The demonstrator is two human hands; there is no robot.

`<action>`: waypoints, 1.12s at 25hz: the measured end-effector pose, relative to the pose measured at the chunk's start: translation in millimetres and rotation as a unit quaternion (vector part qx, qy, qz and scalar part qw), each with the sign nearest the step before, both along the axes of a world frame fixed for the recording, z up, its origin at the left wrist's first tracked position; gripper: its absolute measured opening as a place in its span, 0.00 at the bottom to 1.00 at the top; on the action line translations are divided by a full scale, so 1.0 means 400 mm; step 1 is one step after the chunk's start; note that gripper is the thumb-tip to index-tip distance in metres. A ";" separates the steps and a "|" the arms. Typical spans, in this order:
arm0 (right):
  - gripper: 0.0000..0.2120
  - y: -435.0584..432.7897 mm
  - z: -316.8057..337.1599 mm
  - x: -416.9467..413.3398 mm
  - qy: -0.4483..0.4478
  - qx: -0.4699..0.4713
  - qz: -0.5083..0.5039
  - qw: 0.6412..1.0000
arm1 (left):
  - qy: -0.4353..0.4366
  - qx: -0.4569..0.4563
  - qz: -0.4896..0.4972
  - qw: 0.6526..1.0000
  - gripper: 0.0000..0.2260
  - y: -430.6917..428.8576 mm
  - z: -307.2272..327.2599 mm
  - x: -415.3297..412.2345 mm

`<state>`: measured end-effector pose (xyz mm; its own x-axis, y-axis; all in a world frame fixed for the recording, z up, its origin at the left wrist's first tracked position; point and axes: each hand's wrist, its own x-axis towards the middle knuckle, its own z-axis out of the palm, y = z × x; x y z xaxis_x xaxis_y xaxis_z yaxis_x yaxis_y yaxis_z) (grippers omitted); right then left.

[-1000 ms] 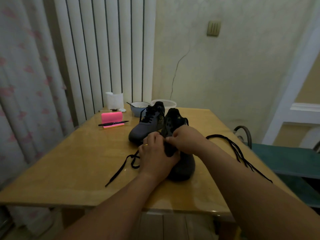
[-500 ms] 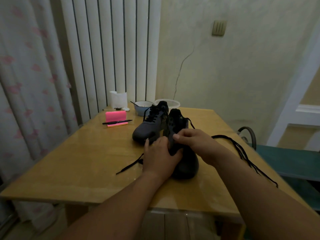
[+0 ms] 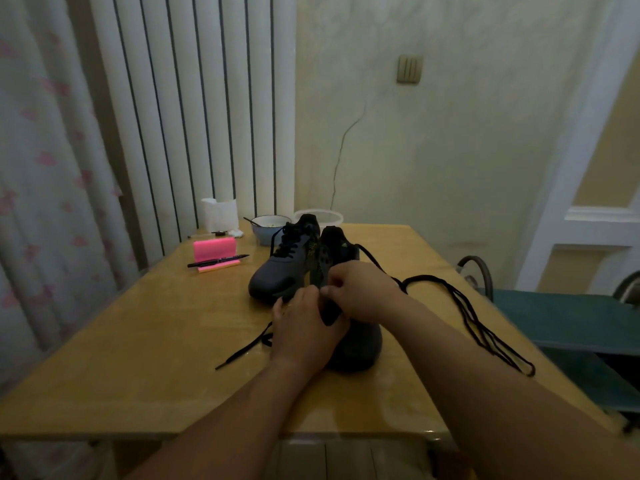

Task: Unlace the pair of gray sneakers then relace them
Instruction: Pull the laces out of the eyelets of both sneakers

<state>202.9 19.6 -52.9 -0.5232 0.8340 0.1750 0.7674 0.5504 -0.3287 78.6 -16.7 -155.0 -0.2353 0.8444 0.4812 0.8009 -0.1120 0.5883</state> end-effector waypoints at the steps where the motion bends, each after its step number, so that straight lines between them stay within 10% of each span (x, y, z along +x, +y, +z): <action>1: 0.10 -0.019 0.005 0.011 0.065 -0.044 0.048 0.996 | -0.002 0.002 -0.003 1.000 0.12 0.000 0.003 0.001; 5: 0.10 -0.089 0.024 0.091 0.365 -0.260 0.192 0.873 | 0.010 0.004 0.014 1.000 0.13 0.006 0.006 -0.002; 8: 0.11 -0.072 0.003 0.132 0.456 -0.219 0.072 0.860 | 0.008 0.001 0.017 1.000 0.17 0.007 0.002 -0.005; 12: 0.13 -0.008 -0.051 0.095 0.272 -0.081 -0.156 0.946 | 0.014 0.011 0.025 1.000 0.19 0.002 0.001 -0.003; 19: 0.10 -0.003 -0.037 0.019 0.022 0.034 -0.059 0.997 | 0.008 0.018 0.022 1.000 0.17 0.003 0.001 -0.004; 24: 0.09 -0.093 -0.035 0.031 0.362 -0.109 0.090 0.921 | 0.039 -0.008 0.012 0.999 0.20 0.011 -0.001 -0.007; 26: 0.11 -0.109 -0.041 0.038 0.515 -0.186 0.059 0.834 | 0.024 0.000 0.021 0.999 0.19 0.008 -0.002 -0.007; 28: 0.10 -0.097 -0.047 0.041 0.530 -0.187 -0.029 0.826 | 0.012 0.000 0.021 1.000 0.18 0.008 -0.004 -0.006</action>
<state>219.4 -19.2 -71.7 -0.1984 0.9516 0.2348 -0.0404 0.2314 -0.9720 76.3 -13.3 -156.6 -0.2596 0.8336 0.4876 0.8187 -0.0778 0.5690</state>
